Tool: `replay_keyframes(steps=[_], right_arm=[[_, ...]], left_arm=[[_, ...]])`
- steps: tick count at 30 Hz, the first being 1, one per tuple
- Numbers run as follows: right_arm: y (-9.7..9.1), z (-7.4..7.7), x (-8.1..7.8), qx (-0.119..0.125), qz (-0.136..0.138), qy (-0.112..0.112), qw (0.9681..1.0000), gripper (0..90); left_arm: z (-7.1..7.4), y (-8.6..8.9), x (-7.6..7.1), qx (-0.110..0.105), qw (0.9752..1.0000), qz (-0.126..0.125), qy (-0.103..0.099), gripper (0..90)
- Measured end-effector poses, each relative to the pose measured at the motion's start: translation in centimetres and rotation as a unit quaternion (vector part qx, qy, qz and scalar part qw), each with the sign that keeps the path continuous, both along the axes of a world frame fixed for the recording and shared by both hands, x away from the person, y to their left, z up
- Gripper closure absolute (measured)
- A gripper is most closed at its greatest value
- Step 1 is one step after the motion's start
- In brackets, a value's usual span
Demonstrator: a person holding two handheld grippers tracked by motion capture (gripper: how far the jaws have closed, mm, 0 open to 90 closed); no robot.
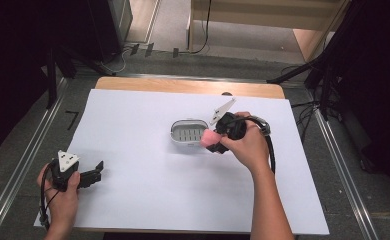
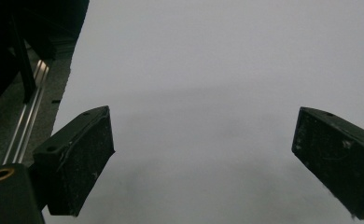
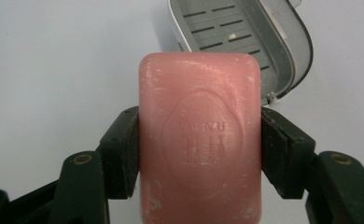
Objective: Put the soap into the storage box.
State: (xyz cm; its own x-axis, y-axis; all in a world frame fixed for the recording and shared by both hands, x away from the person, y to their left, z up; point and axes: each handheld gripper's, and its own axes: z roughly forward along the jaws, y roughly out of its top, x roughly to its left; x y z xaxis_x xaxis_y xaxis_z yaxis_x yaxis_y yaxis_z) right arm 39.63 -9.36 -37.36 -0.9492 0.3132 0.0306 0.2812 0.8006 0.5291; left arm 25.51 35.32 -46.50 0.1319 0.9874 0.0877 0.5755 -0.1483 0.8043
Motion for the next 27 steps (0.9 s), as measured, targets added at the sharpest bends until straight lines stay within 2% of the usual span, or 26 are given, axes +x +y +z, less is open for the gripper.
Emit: replay_keyframes(steps=[8, 26, 27], right_arm=[[1.0, 0.5, 0.5, 0.009, 0.007, -0.004, 0.9999, 38.8], [3.7, 1.1, 2.3, 0.003, 0.042, -0.015, 0.9990, 38.9], [3.9, 1.1, 2.4, 0.002, 0.045, -0.009, 0.9990, 38.9]], left_arm=[[0.0, 0.0, 0.0, 0.000, 1.0000, 0.000, -0.001, 6.0], [0.0, 0.0, 0.0, -0.002, 1.0000, 0.001, 0.000, 6.0], [0.0, 0.0, 0.0, -0.002, 1.0000, 0.001, 0.000, 6.0]])
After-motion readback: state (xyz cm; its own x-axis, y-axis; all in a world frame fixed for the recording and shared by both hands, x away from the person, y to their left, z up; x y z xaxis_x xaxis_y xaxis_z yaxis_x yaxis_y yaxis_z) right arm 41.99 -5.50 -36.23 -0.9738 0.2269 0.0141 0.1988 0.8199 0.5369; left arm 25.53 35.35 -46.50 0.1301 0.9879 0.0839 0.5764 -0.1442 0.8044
